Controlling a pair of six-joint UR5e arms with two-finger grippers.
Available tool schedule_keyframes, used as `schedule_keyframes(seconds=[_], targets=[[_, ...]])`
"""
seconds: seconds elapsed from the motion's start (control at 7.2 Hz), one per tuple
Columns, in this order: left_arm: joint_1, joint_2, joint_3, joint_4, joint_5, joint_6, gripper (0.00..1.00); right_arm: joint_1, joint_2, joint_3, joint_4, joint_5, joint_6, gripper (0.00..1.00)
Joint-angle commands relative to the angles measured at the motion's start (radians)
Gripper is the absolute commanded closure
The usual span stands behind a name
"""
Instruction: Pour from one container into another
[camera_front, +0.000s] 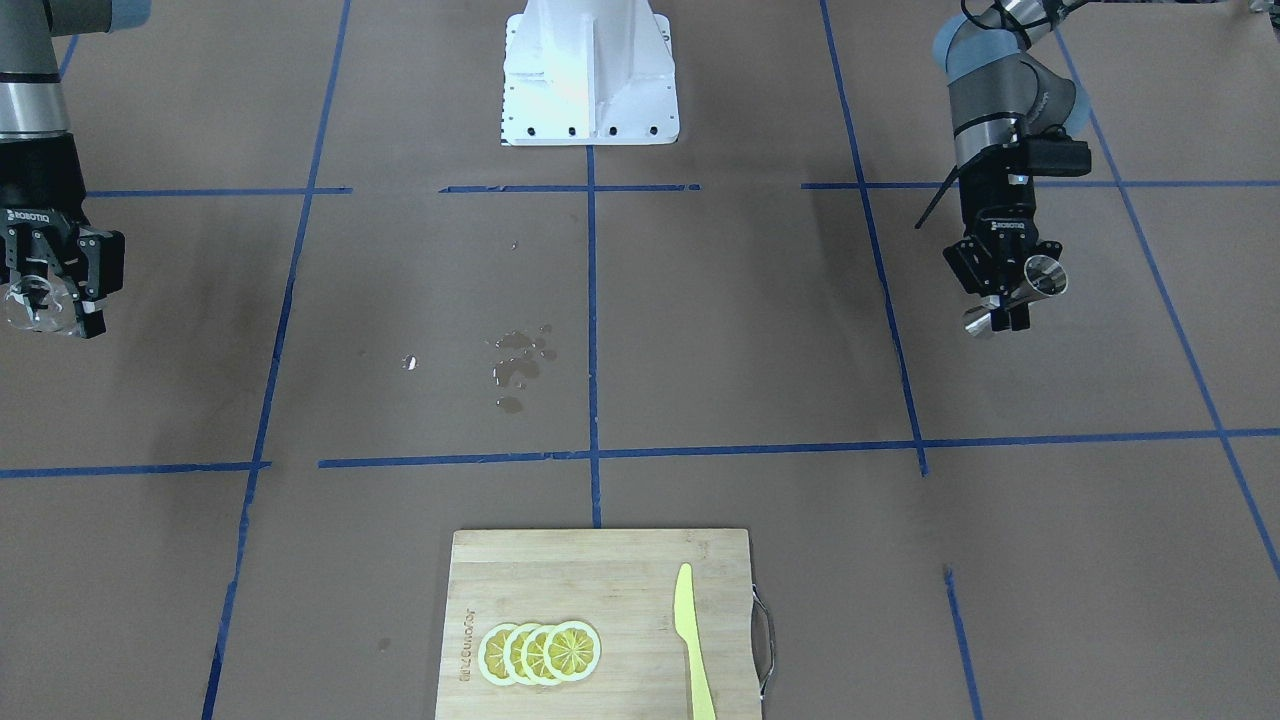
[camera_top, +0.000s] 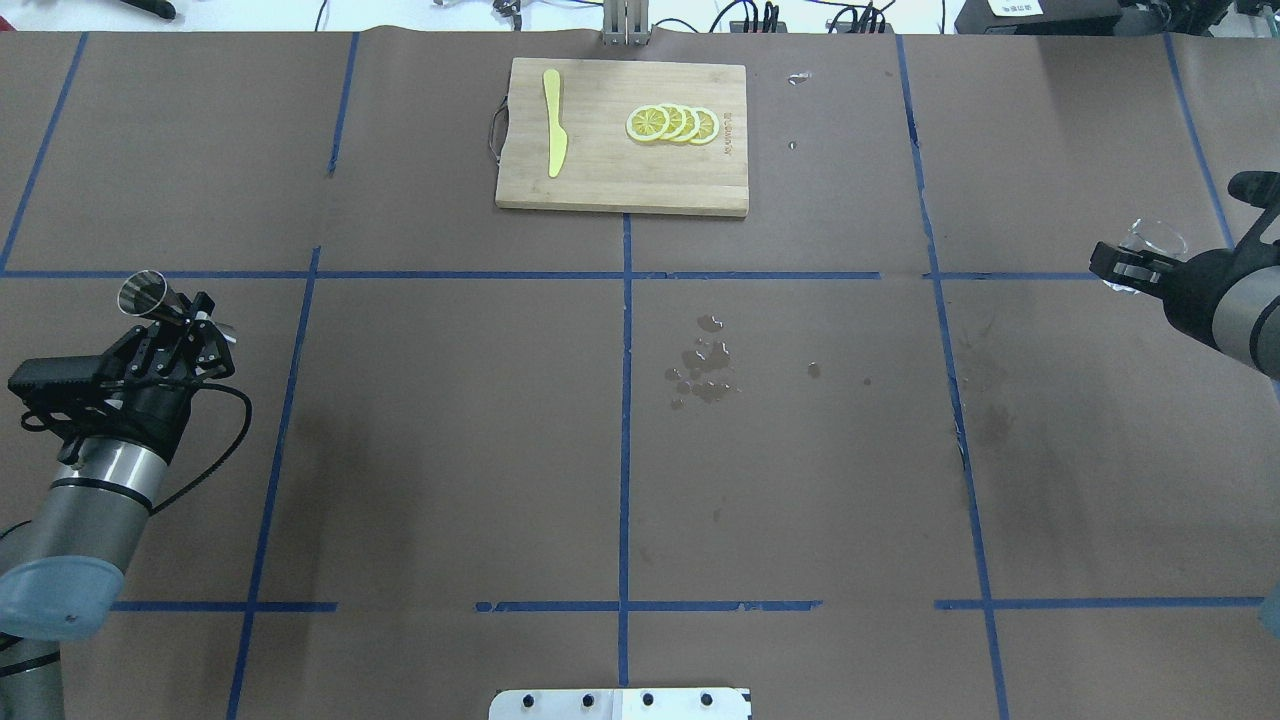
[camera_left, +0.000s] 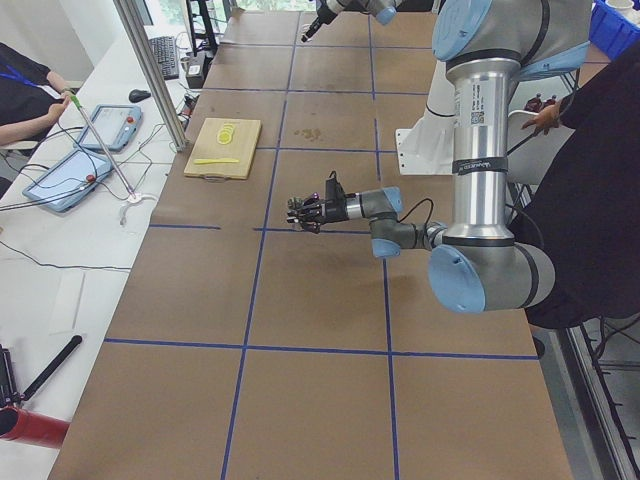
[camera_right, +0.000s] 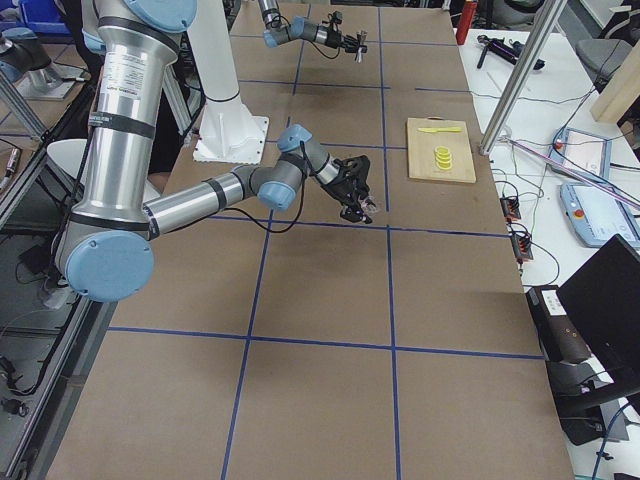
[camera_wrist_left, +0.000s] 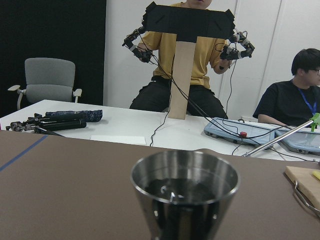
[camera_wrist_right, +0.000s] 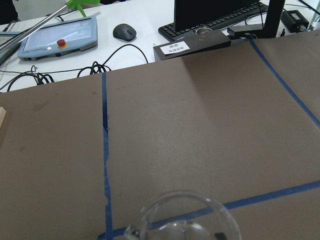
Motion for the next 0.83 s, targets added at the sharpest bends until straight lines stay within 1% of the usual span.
schedule_keyframes(seconds=[0.0, 0.14, 0.28, 0.42, 0.69], targets=[[0.05, -0.069, 0.094, 0.003, 0.058, 0.0, 1.0, -0.105, -0.013, 0.0, 0.036, -0.126, 0.043, 1.0], [0.056, -0.071, 0.097, 0.005, 0.058, 0.0, 1.0, -0.145, -0.013, 0.0, 0.038, -0.166, 0.08, 1.0], [0.057, -0.071, 0.122, 0.003, 0.058, 0.0, 1.0, -0.174, -0.013, 0.0, 0.038, -0.209, 0.081, 1.0], [0.061, -0.071, 0.128, 0.005, 0.058, 0.0, 1.0, -0.194, -0.013, 0.0, 0.038, -0.232, 0.083, 1.0], [0.068, -0.071, 0.14, 0.005, 0.058, 0.0, 1.0, -0.202, -0.013, 0.0, 0.038, -0.238, 0.083, 1.0]])
